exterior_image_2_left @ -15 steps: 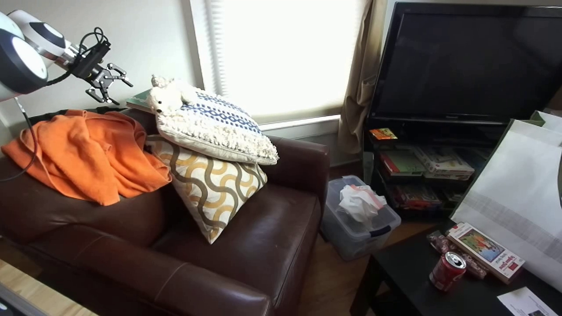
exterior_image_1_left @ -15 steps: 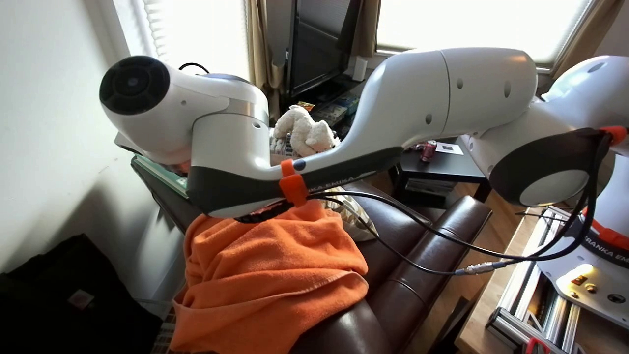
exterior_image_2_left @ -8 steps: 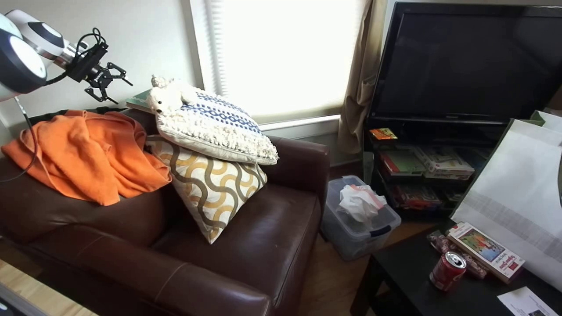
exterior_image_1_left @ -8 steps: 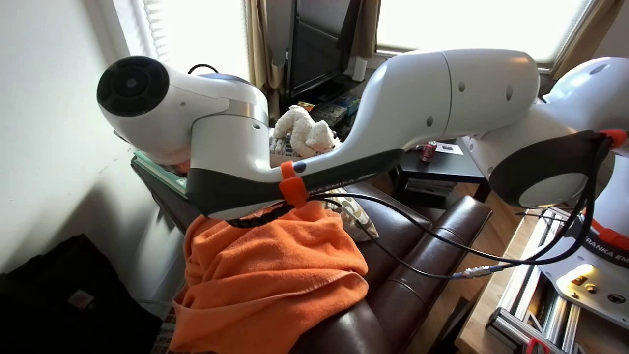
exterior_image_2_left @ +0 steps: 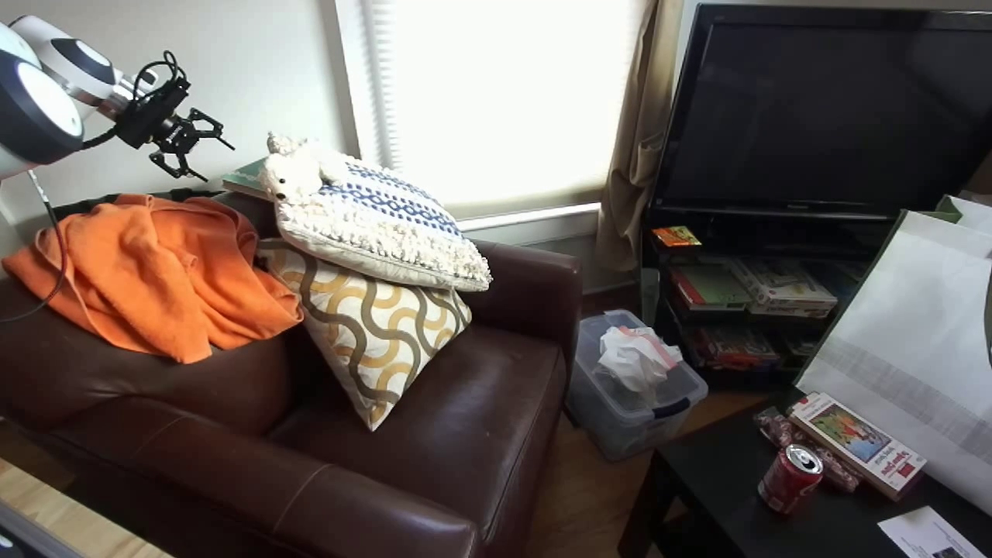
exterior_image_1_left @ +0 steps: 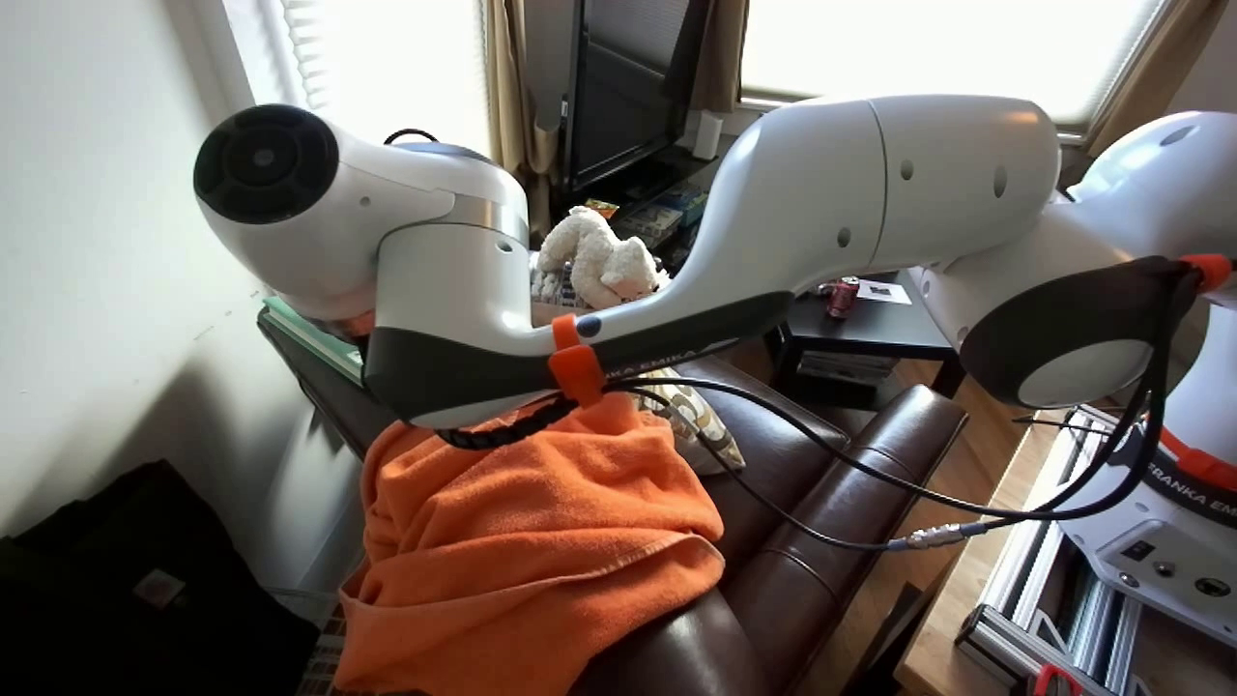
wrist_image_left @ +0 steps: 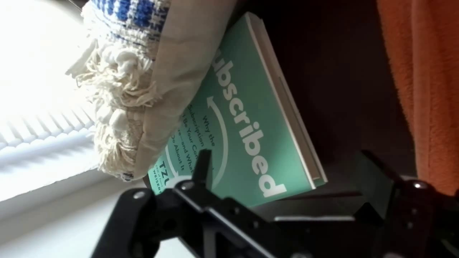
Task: Move the book to the left on the sofa seat
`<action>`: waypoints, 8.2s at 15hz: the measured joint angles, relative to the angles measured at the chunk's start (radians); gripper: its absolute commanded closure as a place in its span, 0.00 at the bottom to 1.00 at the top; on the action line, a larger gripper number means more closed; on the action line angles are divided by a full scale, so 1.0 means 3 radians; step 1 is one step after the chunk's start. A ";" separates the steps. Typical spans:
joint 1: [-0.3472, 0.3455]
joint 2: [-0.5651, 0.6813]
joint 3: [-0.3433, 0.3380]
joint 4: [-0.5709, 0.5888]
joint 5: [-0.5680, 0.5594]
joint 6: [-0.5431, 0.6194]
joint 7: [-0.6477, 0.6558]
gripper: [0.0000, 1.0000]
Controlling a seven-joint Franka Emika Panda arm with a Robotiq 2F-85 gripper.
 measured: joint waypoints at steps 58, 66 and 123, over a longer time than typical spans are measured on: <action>0.0237 0.0071 -0.0632 0.0115 -0.0438 -0.0061 0.0528 0.94; 0.0480 -0.0096 -0.0638 0.0117 -0.0677 -0.0812 0.0331 0.94; 0.1735 -0.2212 -0.0952 -0.3232 -0.1056 -0.2366 0.3619 0.74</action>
